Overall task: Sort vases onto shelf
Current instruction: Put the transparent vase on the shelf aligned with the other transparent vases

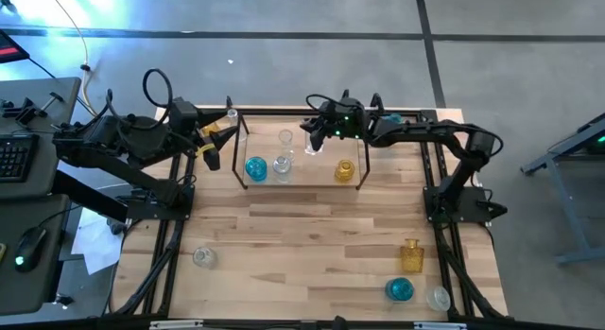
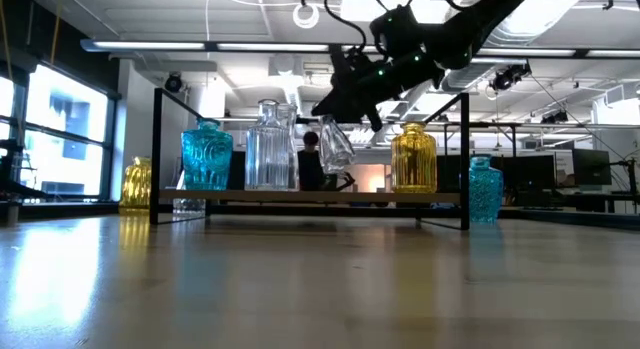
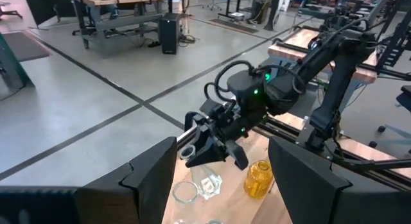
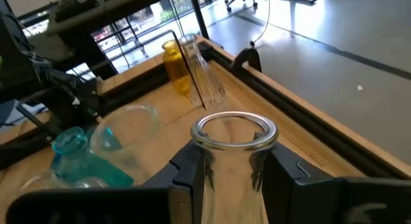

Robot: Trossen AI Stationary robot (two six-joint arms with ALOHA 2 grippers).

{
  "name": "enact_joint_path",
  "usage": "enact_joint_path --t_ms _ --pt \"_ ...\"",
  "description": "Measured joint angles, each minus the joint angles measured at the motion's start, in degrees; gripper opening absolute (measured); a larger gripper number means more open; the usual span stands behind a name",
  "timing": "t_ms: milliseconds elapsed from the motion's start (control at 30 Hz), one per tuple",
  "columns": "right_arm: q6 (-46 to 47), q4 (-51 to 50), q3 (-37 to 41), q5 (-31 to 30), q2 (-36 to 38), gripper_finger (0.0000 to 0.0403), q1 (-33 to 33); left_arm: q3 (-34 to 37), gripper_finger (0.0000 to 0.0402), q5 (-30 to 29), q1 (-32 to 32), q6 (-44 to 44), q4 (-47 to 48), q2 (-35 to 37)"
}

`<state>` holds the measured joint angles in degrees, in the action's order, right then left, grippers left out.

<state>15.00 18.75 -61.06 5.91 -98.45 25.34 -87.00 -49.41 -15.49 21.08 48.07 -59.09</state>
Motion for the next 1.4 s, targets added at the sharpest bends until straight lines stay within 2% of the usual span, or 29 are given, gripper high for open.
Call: enact_joint_path --t_ms 400,1400 --pt "0.4 1.8 0.0 0.4 -2.9 0.0081 0.0 0.0 0.0236 0.0 0.0 -0.1 0.0 0.0" --pt "-2.0 1.1 0.0 -1.2 -3.2 0.0089 0.0 0.0 0.0236 0.0 0.0 0.3 -1.7 0.0"
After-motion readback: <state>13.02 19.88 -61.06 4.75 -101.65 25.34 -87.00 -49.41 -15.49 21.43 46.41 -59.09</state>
